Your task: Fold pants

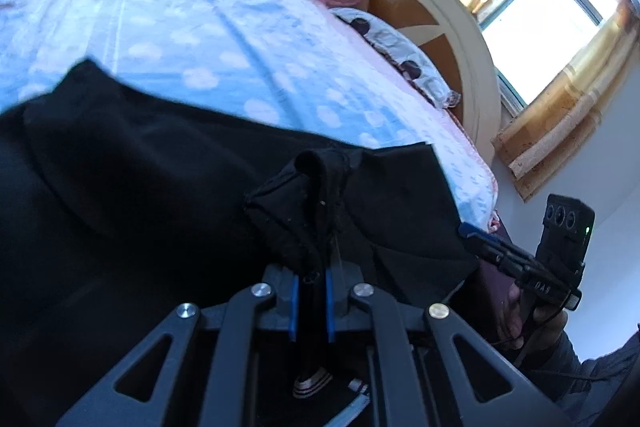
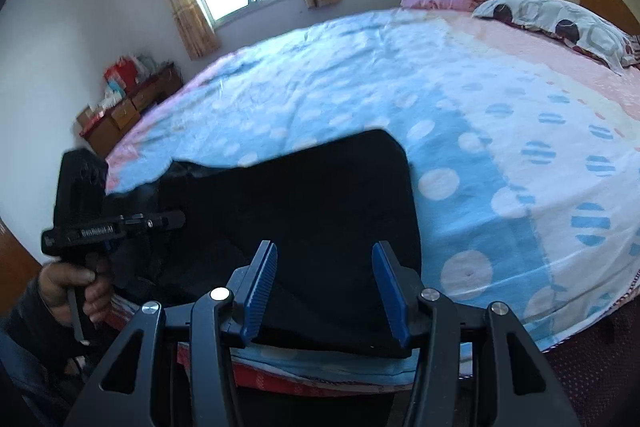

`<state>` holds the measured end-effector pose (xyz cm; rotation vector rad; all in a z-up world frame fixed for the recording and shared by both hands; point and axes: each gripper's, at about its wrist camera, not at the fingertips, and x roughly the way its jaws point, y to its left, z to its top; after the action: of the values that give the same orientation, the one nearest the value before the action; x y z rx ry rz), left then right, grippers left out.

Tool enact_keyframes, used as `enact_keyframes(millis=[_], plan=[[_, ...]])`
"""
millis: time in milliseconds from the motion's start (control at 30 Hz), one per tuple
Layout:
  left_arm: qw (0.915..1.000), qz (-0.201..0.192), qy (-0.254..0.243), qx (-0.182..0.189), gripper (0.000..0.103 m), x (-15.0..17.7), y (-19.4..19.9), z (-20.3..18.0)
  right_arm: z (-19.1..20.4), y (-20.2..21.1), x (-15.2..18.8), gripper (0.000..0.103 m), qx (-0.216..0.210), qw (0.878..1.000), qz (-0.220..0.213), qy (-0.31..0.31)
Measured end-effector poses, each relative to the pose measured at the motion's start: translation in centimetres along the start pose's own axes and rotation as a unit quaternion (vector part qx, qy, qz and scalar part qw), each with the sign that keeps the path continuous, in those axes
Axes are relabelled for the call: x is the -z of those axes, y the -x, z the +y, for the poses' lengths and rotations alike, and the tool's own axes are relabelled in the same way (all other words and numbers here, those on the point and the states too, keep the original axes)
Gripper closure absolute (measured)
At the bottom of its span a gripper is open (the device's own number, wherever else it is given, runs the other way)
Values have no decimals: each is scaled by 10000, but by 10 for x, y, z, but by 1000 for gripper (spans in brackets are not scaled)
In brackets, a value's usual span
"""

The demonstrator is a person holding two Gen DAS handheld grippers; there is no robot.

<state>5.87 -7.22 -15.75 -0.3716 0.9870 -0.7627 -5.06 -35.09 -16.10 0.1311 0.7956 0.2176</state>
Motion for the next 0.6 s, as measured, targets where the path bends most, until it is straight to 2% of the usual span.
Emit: enact_keyframes(millis=[67, 100, 167, 200, 267, 367, 467, 533, 600], plan=[[10000, 82, -13, 27, 89, 2, -3, 0, -2, -11, 4, 51, 95, 9997, 222, -6], [9999, 80, -70, -74, 88, 3, -2, -2, -3, -14, 4, 51, 153, 9995, 275, 7], [9995, 65, -191, -252, 77, 3, 6, -9, 0, -11, 0, 51, 180, 9993, 305, 84], [9992, -28, -274, -304, 73, 3, 13, -13, 2, -6, -4, 51, 243, 9993, 240, 153], [9973, -360, -421, -486, 55, 3, 33, -20, 5, 8, -17, 51, 222, 9994, -25, 275], [9914, -860, -882, -439, 39, 1, 52, -45, 5, 7, -41, 51, -207, 9994, -121, 239], [9897, -834, -1119, -324, 34, -6, 41, -61, 2, -16, -65, 50, -489, 9985, -168, 189], [9906, -685, -1132, -347, 34, -9, 27, -61, -2, -44, -75, 50, -362, 9993, 71, 65], [9917, -406, -1118, -481, 34, -9, 6, -54, -18, -79, -82, 50, -237, 9981, 499, -254]])
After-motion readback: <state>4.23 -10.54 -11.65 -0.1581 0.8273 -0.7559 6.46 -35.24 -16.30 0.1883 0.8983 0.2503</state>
